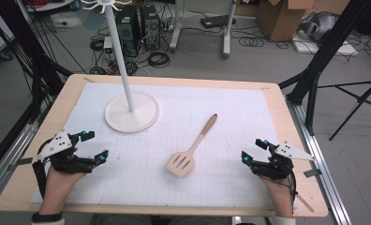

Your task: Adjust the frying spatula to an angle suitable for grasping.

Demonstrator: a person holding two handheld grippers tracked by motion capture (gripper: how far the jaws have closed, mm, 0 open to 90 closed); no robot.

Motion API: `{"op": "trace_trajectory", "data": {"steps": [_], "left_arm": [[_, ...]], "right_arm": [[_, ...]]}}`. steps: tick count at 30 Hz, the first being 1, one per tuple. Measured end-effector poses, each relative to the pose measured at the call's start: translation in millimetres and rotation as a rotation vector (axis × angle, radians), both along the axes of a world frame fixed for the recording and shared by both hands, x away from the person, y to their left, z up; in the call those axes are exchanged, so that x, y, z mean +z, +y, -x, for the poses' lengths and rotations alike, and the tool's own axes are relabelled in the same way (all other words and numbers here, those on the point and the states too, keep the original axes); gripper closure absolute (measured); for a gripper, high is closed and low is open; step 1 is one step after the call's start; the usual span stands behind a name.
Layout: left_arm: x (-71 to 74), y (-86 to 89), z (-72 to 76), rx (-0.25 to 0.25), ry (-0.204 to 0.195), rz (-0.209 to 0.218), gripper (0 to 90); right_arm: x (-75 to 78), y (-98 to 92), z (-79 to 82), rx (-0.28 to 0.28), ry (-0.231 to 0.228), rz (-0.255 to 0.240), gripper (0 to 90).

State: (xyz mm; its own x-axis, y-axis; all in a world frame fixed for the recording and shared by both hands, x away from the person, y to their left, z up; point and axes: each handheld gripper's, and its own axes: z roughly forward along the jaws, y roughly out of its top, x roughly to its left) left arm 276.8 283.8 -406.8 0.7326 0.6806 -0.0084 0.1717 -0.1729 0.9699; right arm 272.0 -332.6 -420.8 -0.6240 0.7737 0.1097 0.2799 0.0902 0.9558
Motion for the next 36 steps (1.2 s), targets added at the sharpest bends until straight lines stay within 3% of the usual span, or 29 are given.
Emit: {"op": "trace_trajectory", "data": {"steps": [8, 24, 36], "left_arm": [[-0.3, 3.4, -0.7, 0.02, 0.02, 0.018, 9.8], [2.6, 4.1, 0.6, 0.032, 0.011, 0.025, 10.0], [5.8, 3.9, 5.3, 0.041, -0.002, 0.016, 10.1]], "right_arm": [[-0.7, -0.9, 0.4, -0.003, -0.005, 0.004, 17.6], [0.5, -2.6, 1.9, -0.02, 0.003, -0.013, 17.4], [-0.2, -0.2, 1.6, -0.017, -0.014, 0.012, 17.4]]}}
